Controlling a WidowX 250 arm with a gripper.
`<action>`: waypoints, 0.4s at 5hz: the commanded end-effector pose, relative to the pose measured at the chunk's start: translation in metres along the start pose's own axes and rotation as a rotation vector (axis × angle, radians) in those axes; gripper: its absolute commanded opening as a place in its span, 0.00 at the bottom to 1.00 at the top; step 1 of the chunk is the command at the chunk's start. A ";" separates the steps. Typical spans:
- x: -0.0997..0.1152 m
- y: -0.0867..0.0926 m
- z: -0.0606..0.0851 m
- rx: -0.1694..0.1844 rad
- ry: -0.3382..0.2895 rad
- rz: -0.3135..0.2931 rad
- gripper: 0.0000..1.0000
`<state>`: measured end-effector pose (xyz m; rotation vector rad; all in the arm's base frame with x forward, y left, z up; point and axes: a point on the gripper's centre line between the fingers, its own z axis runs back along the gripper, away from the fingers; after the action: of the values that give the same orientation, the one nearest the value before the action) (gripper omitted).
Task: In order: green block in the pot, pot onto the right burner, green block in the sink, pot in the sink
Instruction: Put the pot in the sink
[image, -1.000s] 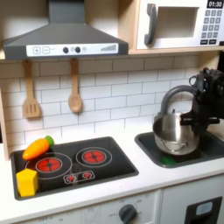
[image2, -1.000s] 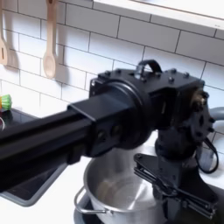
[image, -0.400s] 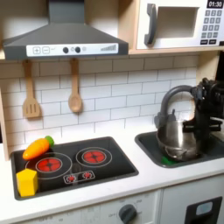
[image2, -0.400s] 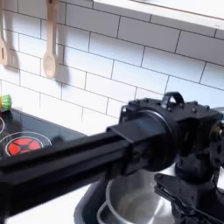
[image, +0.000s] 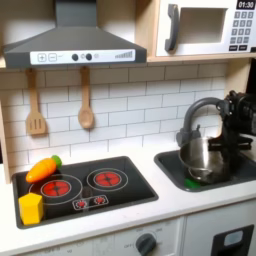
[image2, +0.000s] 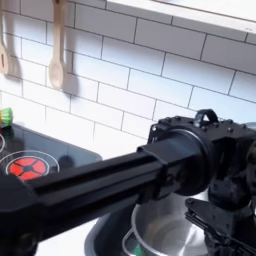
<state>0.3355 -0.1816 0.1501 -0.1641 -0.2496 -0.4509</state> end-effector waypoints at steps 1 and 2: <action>0.001 0.000 0.005 -0.010 -0.007 -0.026 1.00; 0.000 -0.001 0.012 -0.007 -0.008 -0.031 1.00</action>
<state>0.3337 -0.1823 0.1548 -0.1708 -0.2409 -0.4787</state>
